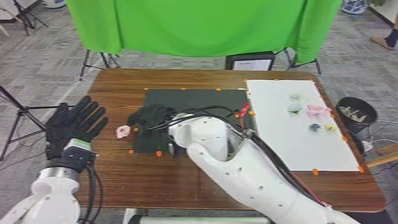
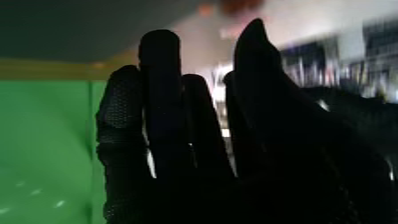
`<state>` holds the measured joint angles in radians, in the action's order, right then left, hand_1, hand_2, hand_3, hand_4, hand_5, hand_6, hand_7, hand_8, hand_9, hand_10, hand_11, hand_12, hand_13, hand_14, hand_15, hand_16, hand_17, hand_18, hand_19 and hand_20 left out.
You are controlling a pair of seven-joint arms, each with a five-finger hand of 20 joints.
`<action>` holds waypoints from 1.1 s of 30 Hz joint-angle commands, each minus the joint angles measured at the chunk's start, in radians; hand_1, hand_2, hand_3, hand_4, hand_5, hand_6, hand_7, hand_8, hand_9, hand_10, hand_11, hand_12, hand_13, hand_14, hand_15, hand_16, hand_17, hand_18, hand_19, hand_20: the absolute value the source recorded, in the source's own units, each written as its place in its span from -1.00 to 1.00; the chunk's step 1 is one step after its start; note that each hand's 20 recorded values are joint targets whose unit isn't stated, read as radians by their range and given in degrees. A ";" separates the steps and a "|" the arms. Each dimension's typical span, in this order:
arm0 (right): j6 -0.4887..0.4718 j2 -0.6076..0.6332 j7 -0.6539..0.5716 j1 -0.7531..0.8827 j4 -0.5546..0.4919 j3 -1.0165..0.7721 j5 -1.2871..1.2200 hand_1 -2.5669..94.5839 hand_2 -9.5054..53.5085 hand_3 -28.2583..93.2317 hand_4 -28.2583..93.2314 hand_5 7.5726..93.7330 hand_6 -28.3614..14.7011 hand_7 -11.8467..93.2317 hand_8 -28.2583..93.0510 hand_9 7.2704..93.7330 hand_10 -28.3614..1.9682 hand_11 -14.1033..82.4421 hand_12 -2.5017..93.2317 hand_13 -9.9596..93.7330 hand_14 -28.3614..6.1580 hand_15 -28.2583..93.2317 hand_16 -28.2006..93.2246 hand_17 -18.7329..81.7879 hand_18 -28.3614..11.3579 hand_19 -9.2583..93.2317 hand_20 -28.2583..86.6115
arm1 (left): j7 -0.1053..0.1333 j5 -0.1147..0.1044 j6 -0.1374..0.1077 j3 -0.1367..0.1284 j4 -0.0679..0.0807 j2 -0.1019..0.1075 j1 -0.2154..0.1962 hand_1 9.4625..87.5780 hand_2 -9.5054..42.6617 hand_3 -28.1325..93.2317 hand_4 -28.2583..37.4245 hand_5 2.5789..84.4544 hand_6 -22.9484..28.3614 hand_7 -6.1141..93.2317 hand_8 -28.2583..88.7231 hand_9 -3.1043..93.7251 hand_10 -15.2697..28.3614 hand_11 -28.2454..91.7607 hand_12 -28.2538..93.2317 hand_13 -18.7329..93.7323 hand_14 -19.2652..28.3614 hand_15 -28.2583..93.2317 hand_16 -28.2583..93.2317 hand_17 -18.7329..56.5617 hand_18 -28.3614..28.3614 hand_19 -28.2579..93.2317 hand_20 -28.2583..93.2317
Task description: Arrange flowers
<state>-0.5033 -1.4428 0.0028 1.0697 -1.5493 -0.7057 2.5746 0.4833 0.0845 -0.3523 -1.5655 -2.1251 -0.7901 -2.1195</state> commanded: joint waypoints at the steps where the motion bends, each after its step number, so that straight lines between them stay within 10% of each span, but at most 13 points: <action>1: 0.023 -0.101 0.001 -0.016 0.051 0.026 0.072 -0.15 -0.42 0.92 -0.91 -0.51 0.23 -0.38 -0.79 -0.45 0.22 -0.45 -0.76 0.13 -0.06 0.46 -0.13 -0.05 -0.61 0.70 0.17 | -0.010 0.000 -0.016 0.013 -0.002 0.007 0.022 -0.65 0.01 0.66 -1.00 0.11 0.31 -0.66 -0.64 -0.11 0.48 -0.21 -0.33 -0.18 0.53 0.07 -0.64 -0.66 0.59 0.10 -0.37; 12: -0.101 -0.163 0.083 -0.051 0.124 0.011 0.191 -0.08 -0.41 0.89 -0.92 -0.52 0.21 -0.39 -0.79 -0.49 0.22 -0.44 -0.80 0.18 -0.05 0.56 -0.10 -0.04 -0.62 0.72 0.16 | 0.009 -0.005 -0.020 0.046 0.008 0.028 0.067 -0.66 0.00 0.67 -1.00 0.11 0.31 -0.65 -0.64 -0.11 0.47 -0.20 -0.33 -0.18 0.52 0.07 -0.65 -0.66 0.59 0.10 -0.36; 18: -0.123 -0.161 0.053 -0.049 0.146 0.006 0.174 -0.05 -0.39 0.89 -0.91 -0.49 0.20 -0.40 -0.79 -0.48 0.23 -0.43 -0.80 0.18 -0.02 0.54 -0.08 -0.04 -0.62 0.72 0.17 | -0.028 0.011 -0.012 0.060 0.022 0.022 0.102 -0.66 0.00 0.67 -1.00 0.11 0.32 -0.65 -0.64 -0.11 0.48 -0.20 -0.33 -0.17 0.52 0.08 -0.64 -0.66 0.59 0.10 -0.36; 23: -0.085 -0.150 0.071 -0.051 0.134 0.024 0.191 -0.04 -0.37 0.88 -0.91 -0.45 0.20 -0.39 -0.78 -0.43 0.23 -0.41 -0.80 0.19 0.01 0.52 -0.08 -0.03 -0.62 0.72 0.17 | 0.003 -0.003 -0.014 0.054 0.015 0.029 0.084 -0.65 0.00 0.67 -1.00 0.11 0.32 -0.65 -0.64 -0.11 0.48 -0.20 -0.33 -0.17 0.53 0.09 -0.65 -0.66 0.58 0.10 -0.36; 33: -0.004 -0.087 0.094 -0.074 0.085 0.103 0.240 -0.05 -0.35 0.81 -0.92 0.16 0.32 -0.26 -0.69 0.07 0.16 -0.38 -0.63 0.25 0.04 0.45 -0.02 -0.03 -0.60 0.68 0.20 | 0.038 -0.014 -0.013 0.027 0.004 0.025 0.043 -0.64 -0.02 0.68 -1.00 0.11 0.32 -0.65 -0.64 -0.10 0.48 -0.20 -0.33 -0.17 0.53 0.09 -0.65 -0.66 0.59 0.10 -0.36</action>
<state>-0.5289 -1.5644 0.0739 1.0190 -1.4222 -0.6394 2.7552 0.4902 0.0812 -0.3663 -1.5109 -2.1079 -0.7643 -2.0305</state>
